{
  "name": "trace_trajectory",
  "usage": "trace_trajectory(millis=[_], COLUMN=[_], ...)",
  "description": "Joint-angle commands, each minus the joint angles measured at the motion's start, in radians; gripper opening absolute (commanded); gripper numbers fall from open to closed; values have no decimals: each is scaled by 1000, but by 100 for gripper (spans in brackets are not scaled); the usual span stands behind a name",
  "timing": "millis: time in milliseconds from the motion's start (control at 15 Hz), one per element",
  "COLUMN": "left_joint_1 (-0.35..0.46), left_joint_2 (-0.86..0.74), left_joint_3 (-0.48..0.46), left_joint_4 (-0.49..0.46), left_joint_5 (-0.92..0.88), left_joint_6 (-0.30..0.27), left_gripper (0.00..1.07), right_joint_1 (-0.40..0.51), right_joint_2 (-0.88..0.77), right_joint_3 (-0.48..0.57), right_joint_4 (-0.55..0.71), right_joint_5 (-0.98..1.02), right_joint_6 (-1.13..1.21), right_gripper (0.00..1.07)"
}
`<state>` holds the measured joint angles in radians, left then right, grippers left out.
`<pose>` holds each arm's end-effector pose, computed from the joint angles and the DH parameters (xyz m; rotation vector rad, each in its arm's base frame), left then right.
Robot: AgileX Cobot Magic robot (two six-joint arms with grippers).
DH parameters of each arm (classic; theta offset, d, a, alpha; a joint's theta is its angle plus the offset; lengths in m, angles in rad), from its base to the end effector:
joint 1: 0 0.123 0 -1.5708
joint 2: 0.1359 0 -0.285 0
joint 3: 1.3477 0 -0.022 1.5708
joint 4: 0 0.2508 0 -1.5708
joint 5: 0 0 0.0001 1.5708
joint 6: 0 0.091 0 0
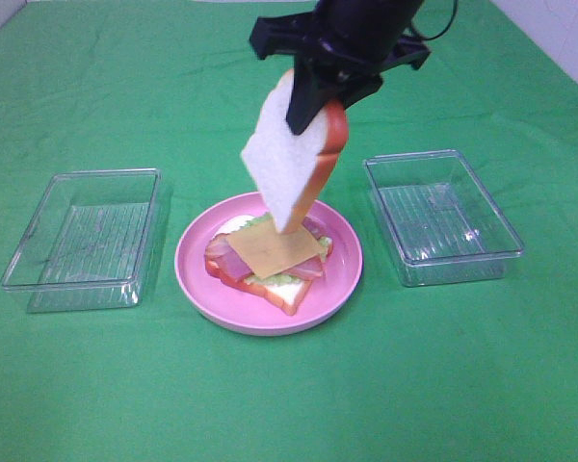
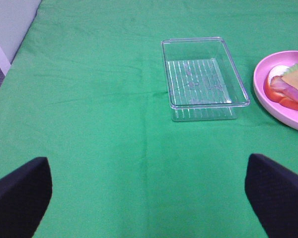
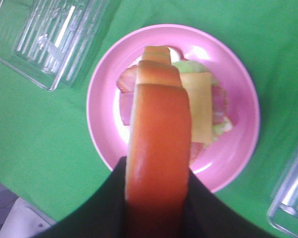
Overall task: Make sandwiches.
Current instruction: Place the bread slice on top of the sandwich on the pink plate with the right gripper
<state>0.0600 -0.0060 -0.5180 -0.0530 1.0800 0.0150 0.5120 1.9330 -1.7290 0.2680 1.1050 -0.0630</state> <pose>-0.0085 -0.0048 0.2807 -0.0420 2.0381 -0.0163 0.3549 0.2241 0.2833 -0.6935 2.7366 0.4713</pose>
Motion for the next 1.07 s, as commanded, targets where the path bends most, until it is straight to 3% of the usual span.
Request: trace_trajectory(millis=[67,867,933,1067], left_joint_1=[2,2,2,2], left_joint_2=[-14,-14,-14,-14], left_joint_3=[1,1,1,1], left_joint_4=[-6,-6,-6,-6], left_joint_5=[-3,-3,-3,-3], left_joint_6=[0,0,0,0], left_gripper=[101,101,101,101], right_joint_1=[38,45,45,45], right_joint_2=[63,228,231,231], right_joint_3=[-4,0,0,0], right_joint_4=[63,61,45,-17], right_joint_5=[-35,-101,-100,-102], right_joint_6=[-10,12,25,43], right_gripper=[0,0,3,31])
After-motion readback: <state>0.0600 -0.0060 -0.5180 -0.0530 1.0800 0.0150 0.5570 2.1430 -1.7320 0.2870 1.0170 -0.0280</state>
